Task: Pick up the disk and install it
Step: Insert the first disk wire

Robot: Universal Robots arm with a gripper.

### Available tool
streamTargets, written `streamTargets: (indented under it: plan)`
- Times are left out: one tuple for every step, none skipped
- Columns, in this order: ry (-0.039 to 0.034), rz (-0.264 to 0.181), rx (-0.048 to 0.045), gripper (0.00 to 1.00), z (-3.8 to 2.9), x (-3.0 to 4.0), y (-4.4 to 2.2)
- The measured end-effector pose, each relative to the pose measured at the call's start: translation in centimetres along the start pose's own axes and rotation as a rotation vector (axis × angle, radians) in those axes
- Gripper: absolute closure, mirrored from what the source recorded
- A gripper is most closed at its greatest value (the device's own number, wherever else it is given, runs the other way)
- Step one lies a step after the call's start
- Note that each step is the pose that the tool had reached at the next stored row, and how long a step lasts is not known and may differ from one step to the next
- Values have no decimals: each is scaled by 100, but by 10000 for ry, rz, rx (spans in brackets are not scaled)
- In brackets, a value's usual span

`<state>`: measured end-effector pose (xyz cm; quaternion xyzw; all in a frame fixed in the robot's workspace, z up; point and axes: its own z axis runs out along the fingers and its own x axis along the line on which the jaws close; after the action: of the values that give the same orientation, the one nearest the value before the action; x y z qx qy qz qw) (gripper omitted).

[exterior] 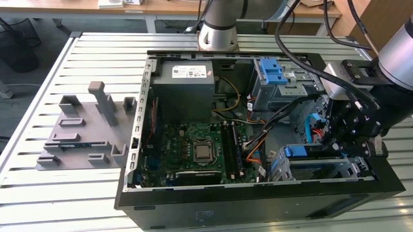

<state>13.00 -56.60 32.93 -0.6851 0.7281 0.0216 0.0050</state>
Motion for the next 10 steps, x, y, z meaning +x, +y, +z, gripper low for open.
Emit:
streamTargets:
  plan:
    - [2, 0, 1, 76, -10, -1, 0]
    - [0, 1, 0, 76, -22, -1, 1]
    - [1, 0, 1, 76, -35, -2, 1]
    - [2, 0, 1, 76, -51, -2, 1]
    - [3, 0, 1, 76, -70, -3, 2]
    - [2, 0, -1, 76, -91, -4, 2]
    - [3, 0, -2, 76, -105, -4, 3]
    - [1, 0, -1, 76, -111, -4, 3]
    - [-1, 0, -2, 76, -111, -4, 3]
    - [-1, 0, -2, 76, -111, -4, 3]
